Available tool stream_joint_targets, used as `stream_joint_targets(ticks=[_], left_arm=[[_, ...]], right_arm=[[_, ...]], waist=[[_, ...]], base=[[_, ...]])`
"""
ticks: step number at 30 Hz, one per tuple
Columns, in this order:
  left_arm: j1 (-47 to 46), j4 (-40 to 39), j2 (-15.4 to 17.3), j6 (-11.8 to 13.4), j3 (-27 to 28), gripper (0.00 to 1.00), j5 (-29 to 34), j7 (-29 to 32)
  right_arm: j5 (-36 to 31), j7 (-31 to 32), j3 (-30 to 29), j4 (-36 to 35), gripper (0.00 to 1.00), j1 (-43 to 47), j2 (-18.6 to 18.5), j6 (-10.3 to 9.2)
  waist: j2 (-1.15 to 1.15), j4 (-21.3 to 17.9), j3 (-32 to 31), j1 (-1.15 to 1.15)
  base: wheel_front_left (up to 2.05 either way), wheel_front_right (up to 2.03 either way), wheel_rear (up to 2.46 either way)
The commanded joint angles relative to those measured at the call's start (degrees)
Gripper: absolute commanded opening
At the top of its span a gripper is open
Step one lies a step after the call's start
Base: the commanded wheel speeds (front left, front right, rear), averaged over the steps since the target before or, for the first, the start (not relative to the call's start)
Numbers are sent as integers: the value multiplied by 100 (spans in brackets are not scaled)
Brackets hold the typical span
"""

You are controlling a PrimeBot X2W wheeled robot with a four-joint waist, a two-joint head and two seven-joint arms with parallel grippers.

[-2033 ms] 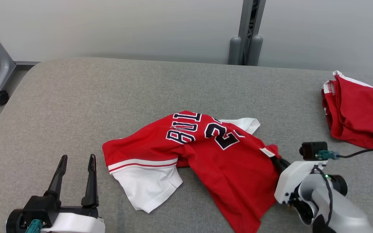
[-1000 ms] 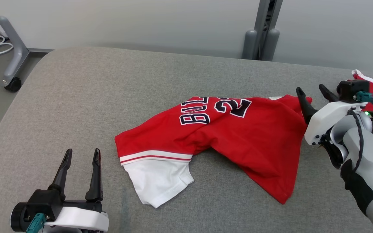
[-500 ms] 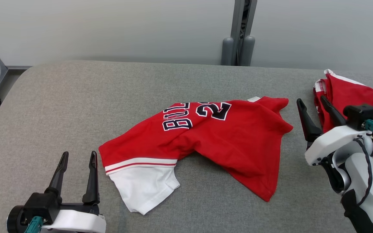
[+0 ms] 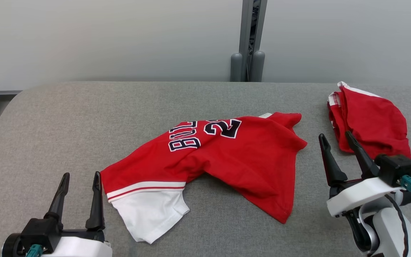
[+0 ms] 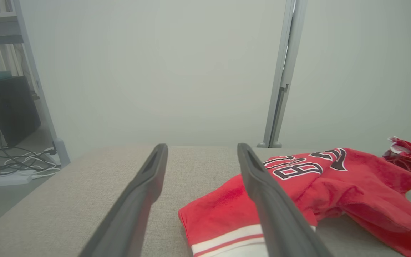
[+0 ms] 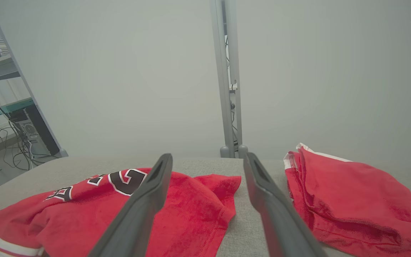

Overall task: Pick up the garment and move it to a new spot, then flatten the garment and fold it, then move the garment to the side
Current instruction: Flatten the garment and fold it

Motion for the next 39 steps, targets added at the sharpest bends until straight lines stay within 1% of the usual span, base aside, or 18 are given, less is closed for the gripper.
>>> stream_joint_targets(ticks=[1,6,16,19,27,39], left_arm=[[49,-30,21,11,38,100,46,-25],[94,-57,22,20,73,100,75,-25],[249,-68,22,57,141,100,104,-25],[323,34,22,17,152,100,97,-25],[370,186,24,-72,164,100,160,-25],[368,295,27,-68,134,100,282,-25]], right_arm=[[-65,-2,-93,-124,100,139,12,0],[-242,-2,-440,-523,100,554,151,0],[-498,-2,-793,-998,100,1240,325,0],[-556,-2,-841,-888,100,1400,362,0],[-653,6,-797,-954,100,1641,482,0],[-781,135,-811,-941,100,1580,550,0]], waist=[[0,-38,-35,0],[0,-84,-119,0],[0,-136,-223,0],[0,-148,-254,0],[0,-212,-285,0],[0,-252,-281,0]], base=[[0,0,0],[0,0,0],[0,0,0],[0,0,0],[0,0,0],[0,0,0]])
